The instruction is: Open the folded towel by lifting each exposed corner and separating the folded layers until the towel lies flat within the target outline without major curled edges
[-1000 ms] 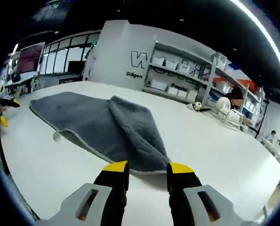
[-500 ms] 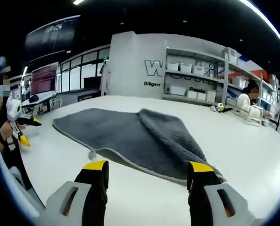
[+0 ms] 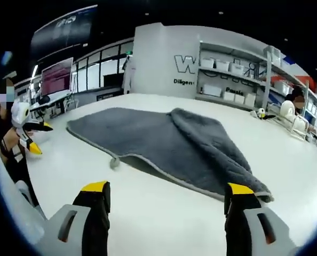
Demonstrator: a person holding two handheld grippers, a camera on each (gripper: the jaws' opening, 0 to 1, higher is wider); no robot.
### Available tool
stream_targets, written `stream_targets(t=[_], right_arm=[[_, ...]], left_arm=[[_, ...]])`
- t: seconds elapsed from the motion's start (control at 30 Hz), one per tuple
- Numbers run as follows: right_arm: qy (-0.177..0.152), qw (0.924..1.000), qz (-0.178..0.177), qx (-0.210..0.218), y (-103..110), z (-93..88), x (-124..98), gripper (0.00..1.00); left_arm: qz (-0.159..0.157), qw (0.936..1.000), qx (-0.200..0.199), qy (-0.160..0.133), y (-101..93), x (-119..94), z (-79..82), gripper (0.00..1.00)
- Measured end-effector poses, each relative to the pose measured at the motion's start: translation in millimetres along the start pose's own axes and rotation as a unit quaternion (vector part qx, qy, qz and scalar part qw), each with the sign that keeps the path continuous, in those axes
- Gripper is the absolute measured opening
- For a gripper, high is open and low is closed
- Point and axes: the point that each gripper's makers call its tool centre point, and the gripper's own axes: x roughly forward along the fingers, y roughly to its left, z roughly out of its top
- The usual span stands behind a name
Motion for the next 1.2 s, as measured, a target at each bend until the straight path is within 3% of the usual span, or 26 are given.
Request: stream_targets(t=[0.33,0.67,0.87,1.2], right_arm=[[-0.033,0.9993,0.012,0.011,-7.2,26.3,-6.0,0.95],[-0.063,0.9971,0.022,0.036,-12.7,33.2,-17.2,0.99],[-0.089,0.9935,0.007,0.072,-19.8,31.1,-20.8,0.99],[-0.092,0.9907,-0.016,0.099,-27.2,20.0,-22.0,0.99]], left_arm=[[0.017,0.9998,0.001,-0.005,8.8,-3.8,17.8,0.89],[0.048,0.9984,-0.010,-0.029,18.9,-8.0,26.7,0.89],[0.056,0.9979,-0.020,-0.025,22.8,-8.4,14.3,0.89],[0.077,0.9966,-0.025,-0.018,34.6,-12.2,3.5,0.89]])
